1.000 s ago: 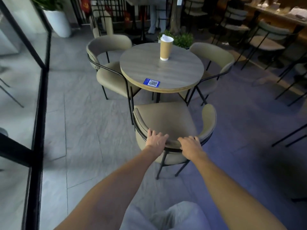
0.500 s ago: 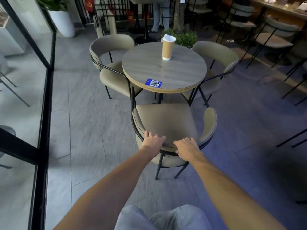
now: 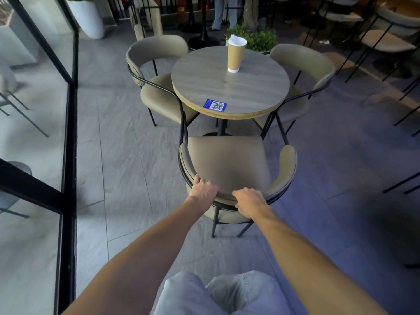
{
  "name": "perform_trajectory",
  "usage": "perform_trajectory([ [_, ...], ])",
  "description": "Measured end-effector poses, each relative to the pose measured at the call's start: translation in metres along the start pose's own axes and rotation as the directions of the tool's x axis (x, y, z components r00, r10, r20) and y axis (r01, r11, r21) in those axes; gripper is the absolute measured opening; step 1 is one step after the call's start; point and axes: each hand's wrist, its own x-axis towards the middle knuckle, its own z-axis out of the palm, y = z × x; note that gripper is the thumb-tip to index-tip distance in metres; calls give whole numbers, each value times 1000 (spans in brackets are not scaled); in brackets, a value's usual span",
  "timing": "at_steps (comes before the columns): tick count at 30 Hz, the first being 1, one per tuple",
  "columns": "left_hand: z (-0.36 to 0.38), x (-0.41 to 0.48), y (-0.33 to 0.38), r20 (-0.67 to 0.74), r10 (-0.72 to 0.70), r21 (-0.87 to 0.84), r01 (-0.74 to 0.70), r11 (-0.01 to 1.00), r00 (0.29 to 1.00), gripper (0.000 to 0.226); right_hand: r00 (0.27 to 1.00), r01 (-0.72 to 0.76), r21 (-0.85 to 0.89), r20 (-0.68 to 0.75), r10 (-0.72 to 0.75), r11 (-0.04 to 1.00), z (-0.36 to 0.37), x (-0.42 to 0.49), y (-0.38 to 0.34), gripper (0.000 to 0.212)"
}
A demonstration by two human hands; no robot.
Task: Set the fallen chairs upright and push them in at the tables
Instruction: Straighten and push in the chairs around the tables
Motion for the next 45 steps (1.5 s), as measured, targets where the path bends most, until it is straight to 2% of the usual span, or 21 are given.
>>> perform_trajectory([
  [7,-1,-6,-8,15,28,15,-28,999,999,24,999,34,-15,10,-34,999,-1,-3,-7,20],
  [24,-3,-16,-15,21,16,-78,-15,997,1000,24,997,74,-58,43,-71,996,-7,-3,-20,27],
  [29,-1,-17,-16,-9,21,-92,-22,995,1000,27,997,51,0,56,-51,999,-7,-3,-18,29],
  [33,-1,-17,-16,-17,27,-114,-29,993,999,26,995,-11,147,98,-3,989,-6,-6,-2,43],
  [35,0,-16,-17,-15,34,-114,-36,993,999,27,995,-38,153,98,23,988,-2,-8,13,46],
  [40,4,-17,-17,-26,37,-101,-39,994,999,26,997,-36,111,67,28,993,4,-13,20,35],
  [45,3,-16,-17,-1,35,-106,-35,994,999,25,995,-15,63,99,9,998,0,-12,17,35],
])
